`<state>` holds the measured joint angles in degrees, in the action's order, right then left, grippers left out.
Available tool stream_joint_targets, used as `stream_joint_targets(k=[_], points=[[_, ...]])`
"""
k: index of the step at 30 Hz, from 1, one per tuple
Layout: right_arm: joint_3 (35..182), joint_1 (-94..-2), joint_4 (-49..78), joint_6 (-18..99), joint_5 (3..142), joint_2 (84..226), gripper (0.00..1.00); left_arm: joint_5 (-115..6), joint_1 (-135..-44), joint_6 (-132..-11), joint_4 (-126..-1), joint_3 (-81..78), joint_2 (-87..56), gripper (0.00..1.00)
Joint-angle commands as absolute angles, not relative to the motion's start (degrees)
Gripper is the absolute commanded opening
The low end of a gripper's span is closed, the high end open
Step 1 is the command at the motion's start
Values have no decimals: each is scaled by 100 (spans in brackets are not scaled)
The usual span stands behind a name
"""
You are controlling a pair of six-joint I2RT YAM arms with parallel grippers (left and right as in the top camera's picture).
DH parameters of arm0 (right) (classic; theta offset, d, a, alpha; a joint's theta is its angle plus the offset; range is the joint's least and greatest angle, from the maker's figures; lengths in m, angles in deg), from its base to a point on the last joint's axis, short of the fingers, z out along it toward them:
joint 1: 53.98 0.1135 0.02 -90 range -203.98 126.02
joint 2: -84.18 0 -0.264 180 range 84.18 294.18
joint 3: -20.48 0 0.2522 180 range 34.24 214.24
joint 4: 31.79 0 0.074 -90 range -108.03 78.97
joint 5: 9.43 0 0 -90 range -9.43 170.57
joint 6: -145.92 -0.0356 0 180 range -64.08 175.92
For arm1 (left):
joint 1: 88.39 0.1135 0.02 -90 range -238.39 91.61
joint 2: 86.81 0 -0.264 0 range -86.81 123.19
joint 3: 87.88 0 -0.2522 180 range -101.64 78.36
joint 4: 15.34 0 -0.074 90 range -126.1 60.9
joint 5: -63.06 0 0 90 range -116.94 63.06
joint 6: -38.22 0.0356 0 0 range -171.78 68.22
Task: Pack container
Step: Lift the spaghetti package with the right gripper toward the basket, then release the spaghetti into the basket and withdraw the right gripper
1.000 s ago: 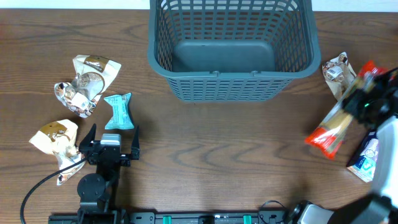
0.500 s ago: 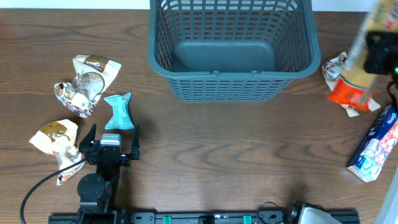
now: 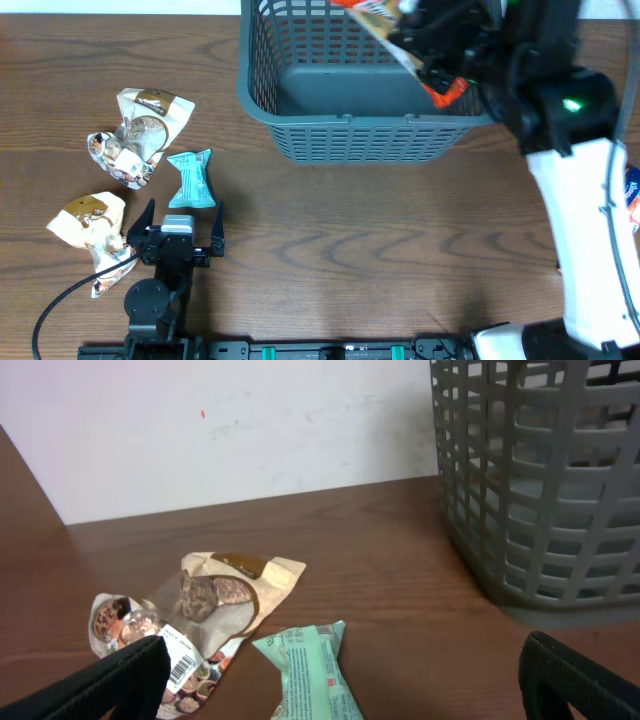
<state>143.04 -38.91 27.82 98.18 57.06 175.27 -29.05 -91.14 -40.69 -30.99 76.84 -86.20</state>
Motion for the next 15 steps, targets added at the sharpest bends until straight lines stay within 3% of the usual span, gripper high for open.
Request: stream_joint_targets(k=[1,15], points=[[14487,-3738,2580,10620,5767,17667,1,-2778,-9131,-4467,-3161,7809,-8658,99],[14487,-3708,3120,10976,5859,19322,1,-2771,-9131,-4502,-3292,7809,-8658,98]])
